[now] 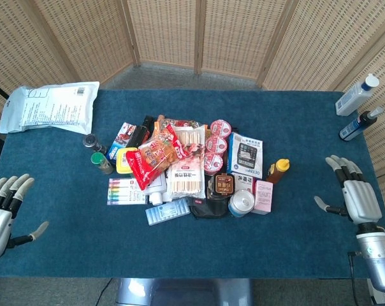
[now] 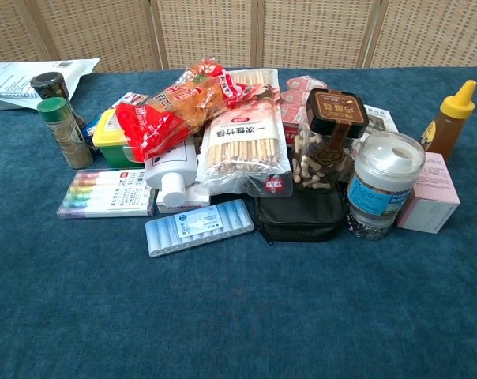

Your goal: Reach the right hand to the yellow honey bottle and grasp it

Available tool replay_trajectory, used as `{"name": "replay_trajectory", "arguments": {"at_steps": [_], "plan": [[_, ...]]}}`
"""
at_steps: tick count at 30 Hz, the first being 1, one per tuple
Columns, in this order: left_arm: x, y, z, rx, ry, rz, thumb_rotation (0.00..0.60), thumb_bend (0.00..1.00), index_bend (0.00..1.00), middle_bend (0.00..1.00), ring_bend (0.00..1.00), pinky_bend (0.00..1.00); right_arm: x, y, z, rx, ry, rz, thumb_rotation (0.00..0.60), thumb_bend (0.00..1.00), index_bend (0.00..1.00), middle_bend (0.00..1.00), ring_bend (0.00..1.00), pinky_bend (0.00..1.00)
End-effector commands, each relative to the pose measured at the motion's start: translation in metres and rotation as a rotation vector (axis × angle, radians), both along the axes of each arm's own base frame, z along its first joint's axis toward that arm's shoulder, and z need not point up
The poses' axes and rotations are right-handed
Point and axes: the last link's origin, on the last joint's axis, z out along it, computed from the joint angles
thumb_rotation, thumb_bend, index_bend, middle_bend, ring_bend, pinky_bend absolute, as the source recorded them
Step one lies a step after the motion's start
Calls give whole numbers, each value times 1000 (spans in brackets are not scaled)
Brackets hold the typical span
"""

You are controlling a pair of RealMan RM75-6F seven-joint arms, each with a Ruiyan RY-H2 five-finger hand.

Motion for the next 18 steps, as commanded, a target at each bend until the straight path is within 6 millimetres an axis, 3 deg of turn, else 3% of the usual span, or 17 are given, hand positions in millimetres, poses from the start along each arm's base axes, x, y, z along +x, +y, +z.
{"name": "replay_trajectory", "arguments": {"at_steps": [1, 7, 18], "plan": [[7, 2, 1, -8, -11, -23, 425, 282, 11, 53, 26, 0, -4, -28, -8, 34, -78, -3, 548, 271, 0, 34, 0, 0], [17, 5, 4, -12, 11, -39, 423, 281, 9, 52, 25, 0, -11, -53, -28, 97, -134, -18, 554, 271, 0, 34, 0, 0], [24, 2, 8, -4, 32, -32, 422, 283, 5, 51, 26, 0, -22, -75, -60, 176, -169, -49, 551, 270, 0, 34, 0, 0]]}}
